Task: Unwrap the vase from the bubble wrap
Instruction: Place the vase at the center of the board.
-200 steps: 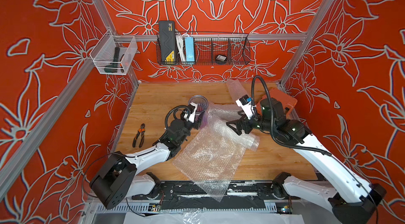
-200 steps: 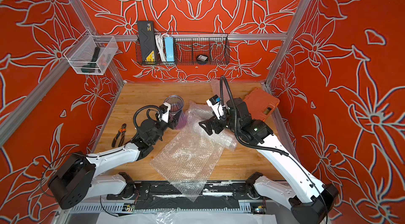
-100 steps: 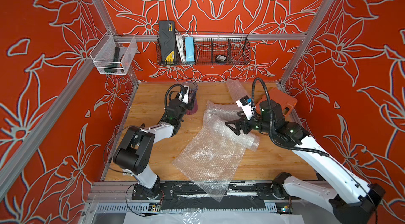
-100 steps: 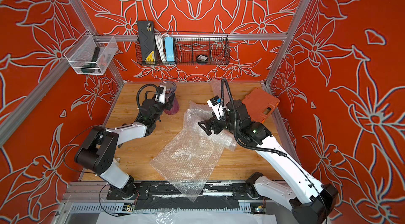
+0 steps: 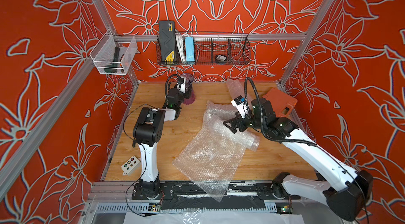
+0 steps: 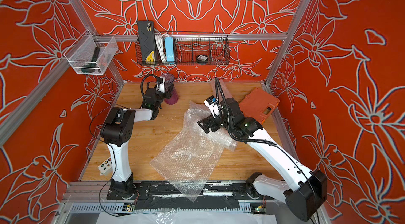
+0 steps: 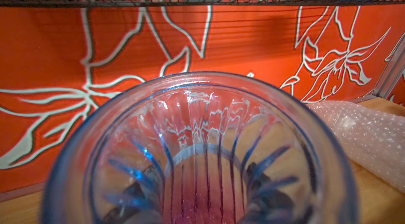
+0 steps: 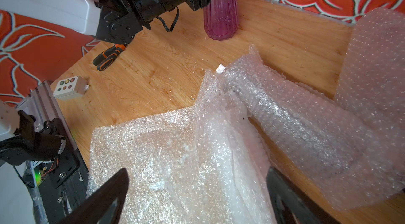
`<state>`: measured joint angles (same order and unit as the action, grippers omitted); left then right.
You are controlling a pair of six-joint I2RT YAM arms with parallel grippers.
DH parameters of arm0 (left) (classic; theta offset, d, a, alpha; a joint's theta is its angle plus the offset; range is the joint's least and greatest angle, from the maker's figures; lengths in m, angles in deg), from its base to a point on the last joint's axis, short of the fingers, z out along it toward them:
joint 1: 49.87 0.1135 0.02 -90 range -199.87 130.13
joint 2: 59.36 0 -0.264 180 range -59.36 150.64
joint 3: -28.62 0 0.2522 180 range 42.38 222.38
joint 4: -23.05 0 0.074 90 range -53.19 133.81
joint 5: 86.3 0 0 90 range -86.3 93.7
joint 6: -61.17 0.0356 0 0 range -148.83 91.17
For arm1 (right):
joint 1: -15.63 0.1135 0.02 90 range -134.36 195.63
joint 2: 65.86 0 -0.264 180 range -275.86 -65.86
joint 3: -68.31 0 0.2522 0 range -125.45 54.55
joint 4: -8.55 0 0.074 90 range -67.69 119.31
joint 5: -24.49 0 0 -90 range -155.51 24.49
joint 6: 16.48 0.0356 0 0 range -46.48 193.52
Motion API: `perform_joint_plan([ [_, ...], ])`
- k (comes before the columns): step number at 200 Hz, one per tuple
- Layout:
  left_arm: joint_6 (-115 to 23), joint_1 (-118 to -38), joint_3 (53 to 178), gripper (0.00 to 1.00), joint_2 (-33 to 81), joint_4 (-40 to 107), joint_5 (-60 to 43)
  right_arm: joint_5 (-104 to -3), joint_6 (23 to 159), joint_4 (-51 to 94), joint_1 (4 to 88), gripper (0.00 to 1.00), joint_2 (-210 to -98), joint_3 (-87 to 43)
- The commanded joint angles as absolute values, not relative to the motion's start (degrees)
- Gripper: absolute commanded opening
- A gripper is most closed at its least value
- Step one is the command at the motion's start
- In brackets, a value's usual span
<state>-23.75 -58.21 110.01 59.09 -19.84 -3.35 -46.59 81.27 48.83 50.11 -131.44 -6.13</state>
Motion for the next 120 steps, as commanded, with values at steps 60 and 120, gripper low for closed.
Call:
perform_joint_plan([
  [60, -21.72, -59.1, 108.62, 0.98, 54.28, -28.84, -2.33, -48.02, 80.12, 48.62, 48.99, 0.98, -128.29, -8.47],
  [120, -23.1, -60.15, 97.32, 0.98, 45.09, -28.73, -1.48, -47.69, 81.02, 49.13, 48.91, 0.98, -125.24, -8.02],
])
